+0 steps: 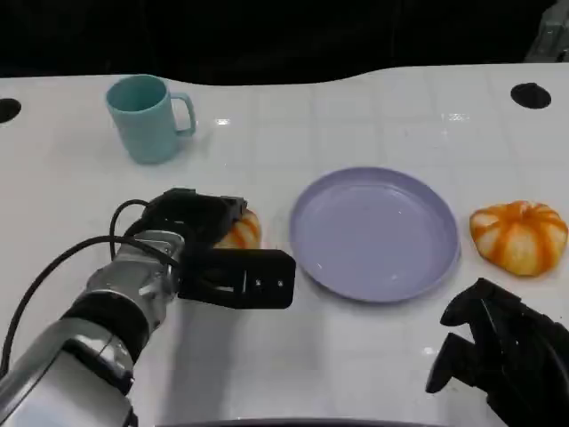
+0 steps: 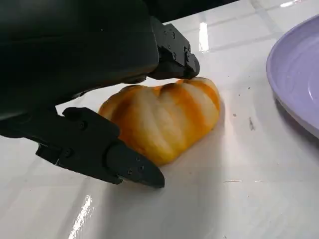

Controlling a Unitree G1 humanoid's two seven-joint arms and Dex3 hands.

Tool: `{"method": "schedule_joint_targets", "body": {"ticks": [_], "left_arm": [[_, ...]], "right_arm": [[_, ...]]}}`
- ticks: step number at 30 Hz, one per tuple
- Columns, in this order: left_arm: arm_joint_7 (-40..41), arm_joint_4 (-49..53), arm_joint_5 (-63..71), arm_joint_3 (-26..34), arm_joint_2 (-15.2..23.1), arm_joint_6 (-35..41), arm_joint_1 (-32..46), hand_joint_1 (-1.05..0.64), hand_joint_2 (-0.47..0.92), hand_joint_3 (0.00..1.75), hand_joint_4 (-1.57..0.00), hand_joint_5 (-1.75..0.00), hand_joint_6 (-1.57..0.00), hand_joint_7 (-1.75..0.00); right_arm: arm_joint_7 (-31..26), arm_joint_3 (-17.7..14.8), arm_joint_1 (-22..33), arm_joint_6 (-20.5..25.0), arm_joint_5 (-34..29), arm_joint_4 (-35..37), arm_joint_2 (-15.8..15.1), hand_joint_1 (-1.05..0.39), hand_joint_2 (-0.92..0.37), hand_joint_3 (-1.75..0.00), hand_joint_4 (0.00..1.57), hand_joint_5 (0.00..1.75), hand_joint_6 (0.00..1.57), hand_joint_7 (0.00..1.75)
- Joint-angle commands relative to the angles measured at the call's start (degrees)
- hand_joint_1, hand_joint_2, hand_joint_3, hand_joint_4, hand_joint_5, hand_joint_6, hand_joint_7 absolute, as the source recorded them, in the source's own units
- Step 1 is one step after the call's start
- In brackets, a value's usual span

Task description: Grasp the bread from the table and place it into the plate.

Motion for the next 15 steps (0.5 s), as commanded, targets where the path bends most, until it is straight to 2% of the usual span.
{"method": "schedule_joint_targets", "body": {"ticks": [1,2,3,4,5,6,7,8,9,11,15], "left_arm": [[1.31,2.05,-1.06,-0.21,0.07,-0.38,-0.86,-0.22,0.84,0.01,-0.20,-0.18,-0.32,-0.02],[2.31,2.10,-1.91,0.54,0.25,-1.22,-0.63,-0.21,0.85,0.01,-0.23,-0.16,-0.33,-0.01],[3.06,2.16,-2.60,1.05,0.37,-1.84,-0.49,-0.21,0.89,0.05,-0.46,-0.25,-0.55,-0.09],[4.21,2.24,-3.18,1.42,0.63,-2.79,-0.34,-0.22,0.91,0.05,-0.60,-0.42,-0.70,-0.12],[5.02,2.37,-3.55,1.59,0.80,-3.45,-0.27,-0.22,0.91,0.06,-0.69,-0.86,-0.90,-0.14],[6.93,2.42,-3.48,1.51,1.02,-4.21,-0.08,-0.22,0.92,0.06,-0.72,-1.11,-1.01,-0.14],[8.63,2.46,-3.43,1.44,1.19,-4.86,0.10,-0.20,0.92,0.08,-0.79,-1.49,-1.02,-0.57],[10.35,2.41,-3.42,1.41,1.38,-5.57,0.33,-0.19,0.92,0.10,-0.83,-1.61,-0.90,-0.94],[12.12,2.33,-3.33,1.32,1.61,-6.35,0.53,-0.18,0.92,0.14,-0.85,-1.68,-0.83,-1.14],[14.84,2.21,-3.46,1.37,2.03,-7.95,0.79,-0.18,0.92,0.21,-0.84,-1.73,-0.70,-1.43],[17.89,2.08,-4.18,1.91,2.29,-9.36,0.34,-0.14,0.88,0.21,-0.83,-1.75,-0.58,-1.71]], "right_arm": [[0.50,-0.42,0.57,-0.07,0.86,-0.63,-0.64,-0.45,-0.92,-0.41,0.65,1.75,0.52,1.58],[0.61,-0.42,0.65,-0.11,0.92,-0.67,-0.62,-0.45,-0.92,-0.41,0.66,1.75,0.52,1.58],[0.68,-0.42,0.70,-0.12,0.98,-0.69,-0.60,-0.45,-0.92,-0.41,0.65,1.75,0.52,1.58],[0.69,-0.41,0.77,-0.15,0.98,-0.70,-0.54,-0.45,-0.92,-0.41,0.65,1.75,0.51,1.58],[0.69,-0.39,0.82,-0.17,0.96,-0.70,-0.50,-0.45,-0.92,-0.41,0.65,1.75,0.51,1.58],[0.67,-0.38,0.82,-0.12,0.95,-0.72,-0.51,-0.45,-0.92,-0.41,0.65,1.75,0.51,1.58],[0.67,-0.38,0.80,-0.08,0.94,-0.74,-0.53,-0.45,-0.92,-0.41,0.65,1.75,0.51,1.58],[0.73,-0.37,0.77,-0.09,0.94,-0.73,-0.59,-0.45,-0.92,-0.41,0.65,1.75,0.51,1.58],[0.81,-0.36,0.72,-0.18,0.92,-0.66,-0.61,-0.45,-0.92,-0.41,0.65,1.75,0.51,1.58],[0.85,-0.39,0.58,-0.18,0.95,-0.52,-0.60,-0.45,-0.92,-0.41,0.65,1.75,0.51,1.58],[0.54,-0.35,0.36,-0.27,0.56,-0.31,-0.52,-0.45,-0.92,-0.41,0.65,1.75,0.51,1.58]]}}
